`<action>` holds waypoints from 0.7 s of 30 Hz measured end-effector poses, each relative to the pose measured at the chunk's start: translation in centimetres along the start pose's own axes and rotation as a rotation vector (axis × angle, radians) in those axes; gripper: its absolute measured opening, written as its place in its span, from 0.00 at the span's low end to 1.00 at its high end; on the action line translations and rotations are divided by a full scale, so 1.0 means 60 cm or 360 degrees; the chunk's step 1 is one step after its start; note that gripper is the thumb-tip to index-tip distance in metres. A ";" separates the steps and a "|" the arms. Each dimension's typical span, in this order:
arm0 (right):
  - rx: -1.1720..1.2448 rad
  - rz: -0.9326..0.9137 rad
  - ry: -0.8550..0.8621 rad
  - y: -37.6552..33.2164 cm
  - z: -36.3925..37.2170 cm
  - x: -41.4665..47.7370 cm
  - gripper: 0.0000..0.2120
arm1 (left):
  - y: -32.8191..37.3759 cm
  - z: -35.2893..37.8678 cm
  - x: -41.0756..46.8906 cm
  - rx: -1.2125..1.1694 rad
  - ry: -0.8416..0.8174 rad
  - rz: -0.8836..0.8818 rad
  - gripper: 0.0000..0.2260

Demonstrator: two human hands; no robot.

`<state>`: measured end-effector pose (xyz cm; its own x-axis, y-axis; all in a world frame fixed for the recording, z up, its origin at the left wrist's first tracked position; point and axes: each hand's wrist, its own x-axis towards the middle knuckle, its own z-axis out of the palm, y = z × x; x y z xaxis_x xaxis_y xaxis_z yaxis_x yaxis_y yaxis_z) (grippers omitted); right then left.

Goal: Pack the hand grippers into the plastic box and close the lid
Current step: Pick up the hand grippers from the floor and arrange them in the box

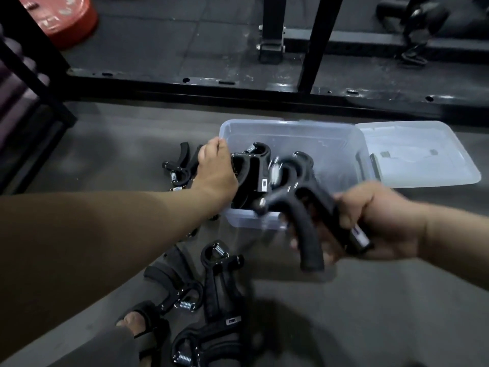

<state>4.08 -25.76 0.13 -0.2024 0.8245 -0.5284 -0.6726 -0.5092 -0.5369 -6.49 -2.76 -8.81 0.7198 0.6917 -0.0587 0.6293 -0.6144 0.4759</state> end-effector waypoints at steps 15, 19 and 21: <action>-0.0937 -0.0090 0.1493 -0.079 -0.114 0.091 0.07 | 0.001 0.001 -0.001 0.0009 0.0003 -0.0017 0.31; -0.1418 -0.0001 0.1483 -0.084 -0.120 0.084 0.13 | 0.001 0.002 0.000 0.0016 0.0017 -0.0012 0.30; -0.1413 -0.0019 0.1497 -0.083 -0.114 0.078 0.14 | 0.001 0.002 -0.001 0.0021 0.0025 -0.0011 0.30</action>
<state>11.36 -21.10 -4.18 0.6198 0.5253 -0.5830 0.1023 -0.7906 -0.6037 -6.47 -2.88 -8.88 0.7107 0.7018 -0.0482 0.6382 -0.6144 0.4638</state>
